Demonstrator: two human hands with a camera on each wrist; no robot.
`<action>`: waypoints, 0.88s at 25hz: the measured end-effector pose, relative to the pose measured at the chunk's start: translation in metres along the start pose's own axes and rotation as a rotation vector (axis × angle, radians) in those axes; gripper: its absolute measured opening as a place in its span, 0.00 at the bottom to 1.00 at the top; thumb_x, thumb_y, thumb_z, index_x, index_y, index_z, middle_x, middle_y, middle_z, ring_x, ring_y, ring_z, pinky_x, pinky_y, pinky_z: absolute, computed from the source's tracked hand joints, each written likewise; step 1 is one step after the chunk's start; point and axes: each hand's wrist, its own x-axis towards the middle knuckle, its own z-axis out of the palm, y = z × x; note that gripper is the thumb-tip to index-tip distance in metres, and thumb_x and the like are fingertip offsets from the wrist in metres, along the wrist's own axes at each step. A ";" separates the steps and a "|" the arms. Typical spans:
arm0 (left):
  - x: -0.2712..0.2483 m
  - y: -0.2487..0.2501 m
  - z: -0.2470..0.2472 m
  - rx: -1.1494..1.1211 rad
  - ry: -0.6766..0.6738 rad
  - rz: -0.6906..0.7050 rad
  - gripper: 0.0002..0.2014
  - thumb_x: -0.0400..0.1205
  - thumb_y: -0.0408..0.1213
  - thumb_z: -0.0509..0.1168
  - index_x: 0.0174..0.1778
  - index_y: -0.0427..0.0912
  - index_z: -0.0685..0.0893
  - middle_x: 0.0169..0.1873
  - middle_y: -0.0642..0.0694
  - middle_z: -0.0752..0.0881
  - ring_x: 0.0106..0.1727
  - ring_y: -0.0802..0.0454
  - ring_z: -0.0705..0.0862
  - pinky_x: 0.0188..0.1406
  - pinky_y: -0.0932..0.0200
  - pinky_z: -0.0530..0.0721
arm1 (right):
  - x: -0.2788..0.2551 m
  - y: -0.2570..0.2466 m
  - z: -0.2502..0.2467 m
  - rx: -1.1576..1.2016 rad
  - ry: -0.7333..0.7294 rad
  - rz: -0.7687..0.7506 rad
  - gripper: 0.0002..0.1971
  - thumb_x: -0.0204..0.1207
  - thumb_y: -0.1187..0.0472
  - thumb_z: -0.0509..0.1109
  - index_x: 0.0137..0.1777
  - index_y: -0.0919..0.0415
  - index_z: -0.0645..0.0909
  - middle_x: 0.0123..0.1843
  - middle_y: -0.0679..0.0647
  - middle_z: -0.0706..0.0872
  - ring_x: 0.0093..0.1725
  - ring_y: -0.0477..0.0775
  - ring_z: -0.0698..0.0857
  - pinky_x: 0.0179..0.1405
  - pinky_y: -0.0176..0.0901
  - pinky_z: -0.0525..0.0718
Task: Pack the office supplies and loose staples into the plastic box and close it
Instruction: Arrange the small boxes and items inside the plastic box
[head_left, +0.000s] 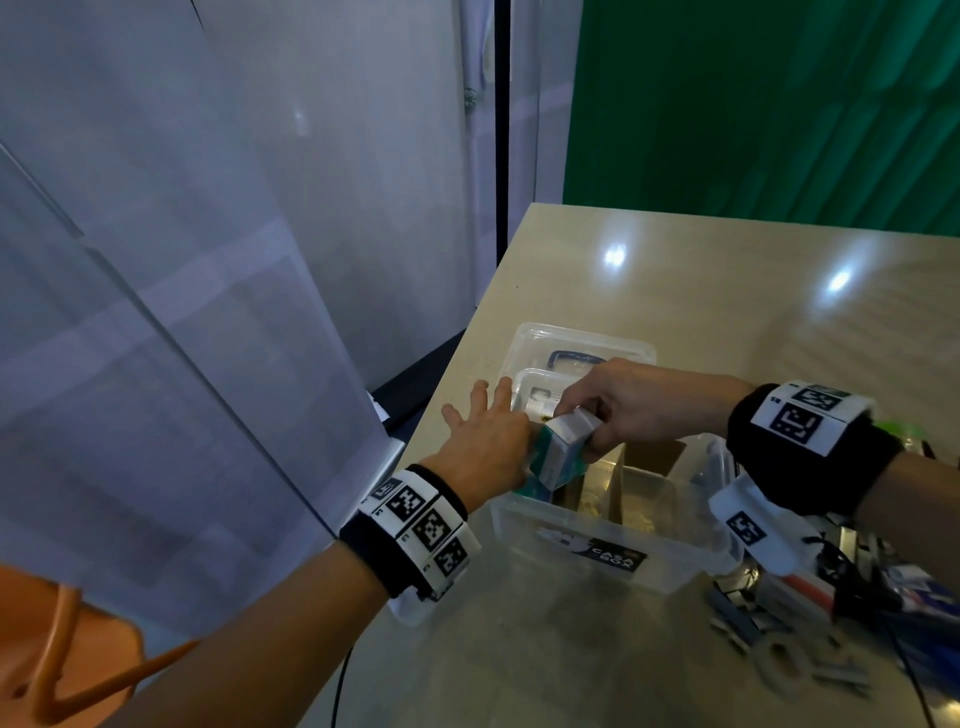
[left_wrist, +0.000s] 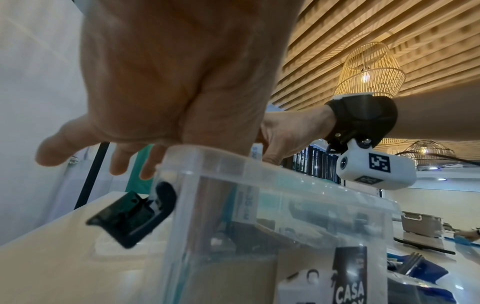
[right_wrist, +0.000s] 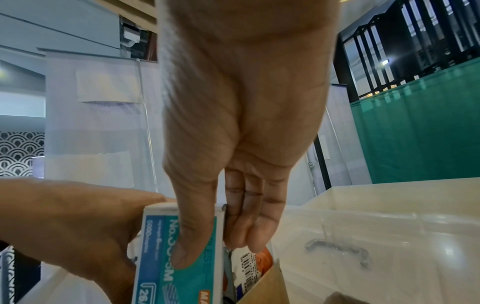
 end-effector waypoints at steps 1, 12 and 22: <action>0.001 0.002 0.000 0.003 -0.001 -0.012 0.28 0.76 0.45 0.77 0.73 0.46 0.80 0.83 0.37 0.53 0.84 0.28 0.46 0.75 0.16 0.56 | 0.001 0.000 0.000 -0.002 -0.001 0.005 0.17 0.73 0.56 0.82 0.61 0.46 0.87 0.53 0.41 0.90 0.53 0.41 0.87 0.57 0.45 0.88; 0.008 0.005 0.005 0.187 0.044 -0.022 0.34 0.76 0.57 0.74 0.76 0.46 0.76 0.82 0.33 0.53 0.84 0.27 0.44 0.71 0.13 0.51 | -0.004 0.001 0.000 -0.010 -0.021 -0.021 0.18 0.74 0.59 0.81 0.63 0.46 0.87 0.57 0.39 0.89 0.56 0.39 0.86 0.61 0.44 0.87; 0.000 0.004 0.008 0.186 0.109 -0.089 0.31 0.77 0.57 0.72 0.71 0.43 0.78 0.81 0.33 0.59 0.85 0.29 0.45 0.72 0.13 0.52 | -0.006 -0.007 0.001 -0.035 -0.013 -0.075 0.20 0.74 0.61 0.80 0.66 0.47 0.87 0.57 0.41 0.91 0.53 0.38 0.87 0.54 0.40 0.90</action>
